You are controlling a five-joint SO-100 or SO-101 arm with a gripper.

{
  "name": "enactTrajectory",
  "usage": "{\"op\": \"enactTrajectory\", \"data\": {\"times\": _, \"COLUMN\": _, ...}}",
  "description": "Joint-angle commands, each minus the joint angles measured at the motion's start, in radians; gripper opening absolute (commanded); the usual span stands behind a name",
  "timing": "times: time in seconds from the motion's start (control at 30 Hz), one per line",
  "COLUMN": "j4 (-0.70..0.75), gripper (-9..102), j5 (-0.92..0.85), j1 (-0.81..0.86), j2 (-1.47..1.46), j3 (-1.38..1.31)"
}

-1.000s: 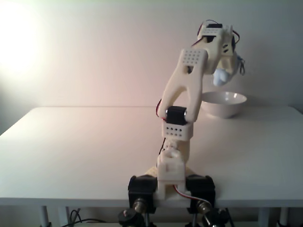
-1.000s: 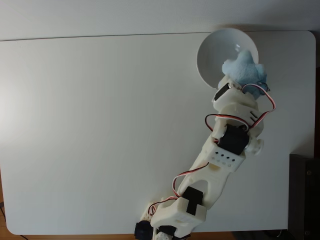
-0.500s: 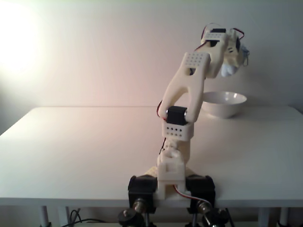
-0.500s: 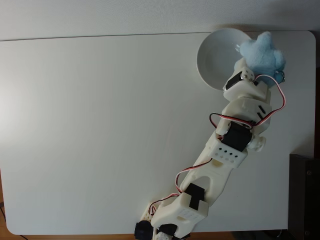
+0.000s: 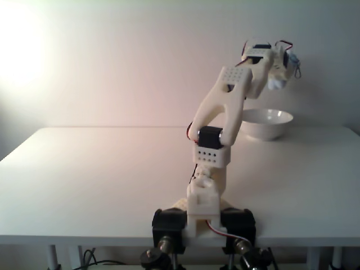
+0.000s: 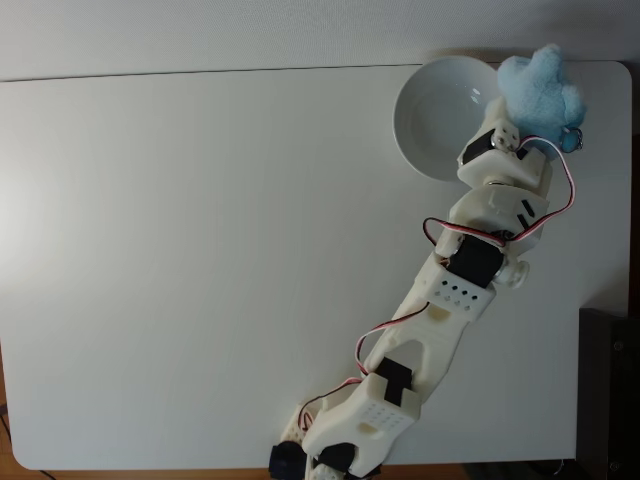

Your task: Grasp a skyblue doll and put it into the bowl.

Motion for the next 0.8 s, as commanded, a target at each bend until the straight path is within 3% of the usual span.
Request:
{"op": "enactTrajectory", "data": {"times": 0.0, "j4": -0.067, "gripper": 2, "j5": 0.005, "j1": -0.014, "j2": -0.023, "j3": -0.035}}
{"op": "enactTrajectory", "data": {"times": 0.3, "j4": -0.173, "gripper": 2, "j5": 0.005, "j1": -0.017, "j2": -0.043, "j3": -0.035}}
{"op": "enactTrajectory", "data": {"times": 0.77, "j4": -0.225, "gripper": 2, "j5": 0.003, "j1": -0.067, "j2": -0.044, "j3": -0.032}}
